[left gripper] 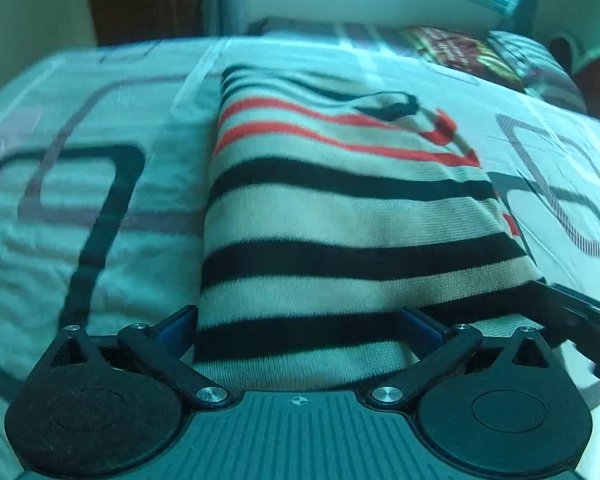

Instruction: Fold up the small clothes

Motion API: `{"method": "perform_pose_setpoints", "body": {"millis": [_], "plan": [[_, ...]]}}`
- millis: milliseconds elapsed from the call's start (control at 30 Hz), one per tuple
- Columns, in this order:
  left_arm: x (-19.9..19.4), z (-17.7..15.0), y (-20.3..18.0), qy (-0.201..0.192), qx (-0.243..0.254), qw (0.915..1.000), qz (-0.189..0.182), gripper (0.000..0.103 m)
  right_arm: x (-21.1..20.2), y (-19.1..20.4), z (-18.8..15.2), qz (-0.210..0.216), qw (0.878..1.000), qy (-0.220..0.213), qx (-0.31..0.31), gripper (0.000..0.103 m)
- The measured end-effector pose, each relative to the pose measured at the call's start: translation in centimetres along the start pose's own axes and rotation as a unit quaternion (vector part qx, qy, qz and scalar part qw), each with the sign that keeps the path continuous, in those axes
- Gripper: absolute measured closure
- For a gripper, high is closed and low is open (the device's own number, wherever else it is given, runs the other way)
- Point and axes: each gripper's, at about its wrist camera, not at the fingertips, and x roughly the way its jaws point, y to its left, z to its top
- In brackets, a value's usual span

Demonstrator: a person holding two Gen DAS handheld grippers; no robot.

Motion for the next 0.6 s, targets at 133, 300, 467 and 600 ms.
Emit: {"method": "perform_pose_setpoints", "body": {"millis": [133, 300, 467, 600], "plan": [[0.0, 0.0, 0.8, 0.031, -0.042, 0.9986, -0.007, 0.000, -1.7, -0.1, -0.2, 0.004, 1.000, -0.010, 0.001, 0.054], [-2.8, -0.5, -0.1, 0.011, -0.026, 0.9996, 0.003, 0.000, -4.6, -0.1, -0.2, 0.020, 1.000, -0.022, -0.004, 0.048], [-9.7, -1.5, -1.5, -0.059, 0.005, 0.9975, 0.040, 0.000, -8.9, 1.0, -0.3, 0.037, 0.998, -0.032, -0.041, 0.040], [-16.5, -3.9, -2.1, -0.121, -0.006, 0.9907, 0.061, 0.000, -13.1, 1.6, -0.9, 0.041, 0.995, -0.042, -0.075, 0.033]]}}
